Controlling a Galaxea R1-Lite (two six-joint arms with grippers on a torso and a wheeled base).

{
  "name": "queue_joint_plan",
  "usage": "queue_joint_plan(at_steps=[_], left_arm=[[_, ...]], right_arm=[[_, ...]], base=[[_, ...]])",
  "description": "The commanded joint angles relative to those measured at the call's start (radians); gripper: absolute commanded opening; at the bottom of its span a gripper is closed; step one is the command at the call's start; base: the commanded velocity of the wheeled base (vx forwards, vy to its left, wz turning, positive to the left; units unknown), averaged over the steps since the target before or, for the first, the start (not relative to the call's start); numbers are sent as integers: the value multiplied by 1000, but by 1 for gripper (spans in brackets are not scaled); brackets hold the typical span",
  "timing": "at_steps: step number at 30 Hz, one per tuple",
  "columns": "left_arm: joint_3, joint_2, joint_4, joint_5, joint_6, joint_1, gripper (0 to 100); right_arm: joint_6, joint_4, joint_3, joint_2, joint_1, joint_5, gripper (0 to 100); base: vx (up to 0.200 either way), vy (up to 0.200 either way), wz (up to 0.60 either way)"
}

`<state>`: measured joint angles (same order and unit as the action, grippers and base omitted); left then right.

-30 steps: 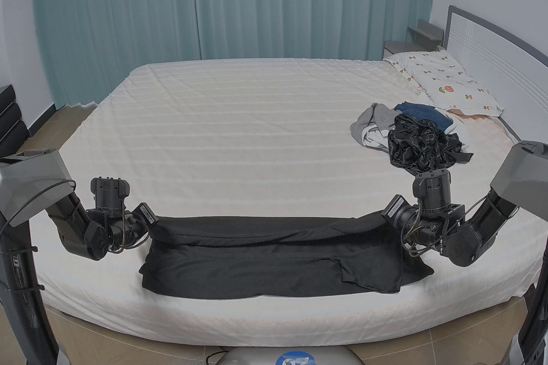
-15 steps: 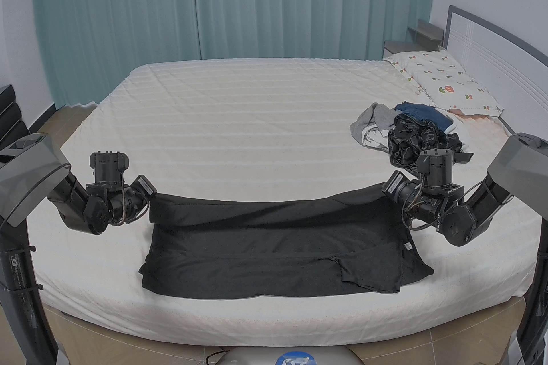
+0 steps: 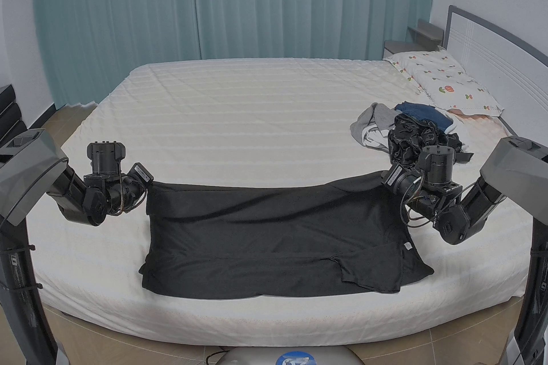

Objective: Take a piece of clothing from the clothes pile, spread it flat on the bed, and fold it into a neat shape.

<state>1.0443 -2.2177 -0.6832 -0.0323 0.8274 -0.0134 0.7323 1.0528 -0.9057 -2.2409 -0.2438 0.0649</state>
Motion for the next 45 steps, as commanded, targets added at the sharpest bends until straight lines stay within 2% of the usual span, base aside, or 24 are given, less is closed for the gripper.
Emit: queue_joint_plan(at_steps=[1,5,7,14,18,28,29,30,31,34,38,45], left_arm=[[-21,9,8,-4,2,-11,0],[-76,21,7,-14,-13,-10,0],[-89,24,10,-14,-22,-10,0],[-222,13,16,-14,-145,1,0],[-262,7,16,-14,-160,13,0],[-294,-5,14,-11,-168,24,0],[-294,-5,14,-11,-168,24,0],[-296,-4,13,-8,-168,23,0],[-297,3,13,-4,-166,23,100],[-308,9,11,-1,-166,23,100],[-329,87,11,-9,-154,-8,100],[-233,95,19,-38,-119,-25,100]], right_arm=[[-13,39,94,1,9,-37,0],[-48,39,180,21,18,-94,0],[-68,35,202,23,18,-99,0],[-139,23,297,-19,17,-122,0],[-183,27,332,-46,15,-122,0],[-185,38,357,-65,9,-120,0],[-185,38,357,-65,9,-119,100],[-182,39,357,-59,9,-119,100],[-177,42,358,-46,12,-119,100],[-171,50,367,-20,20,-119,100],[-168,50,412,86,70,-129,100],[-103,35,367,122,133,-188,100]], base=[[0,0,0],[0,0,0],[0,0,0],[0,0,0],[0,0,0],[0,0,0],[0,0,0],[0,0,0],[0,0,0],[0,0,0],[0,0,0],[0,0,0]])
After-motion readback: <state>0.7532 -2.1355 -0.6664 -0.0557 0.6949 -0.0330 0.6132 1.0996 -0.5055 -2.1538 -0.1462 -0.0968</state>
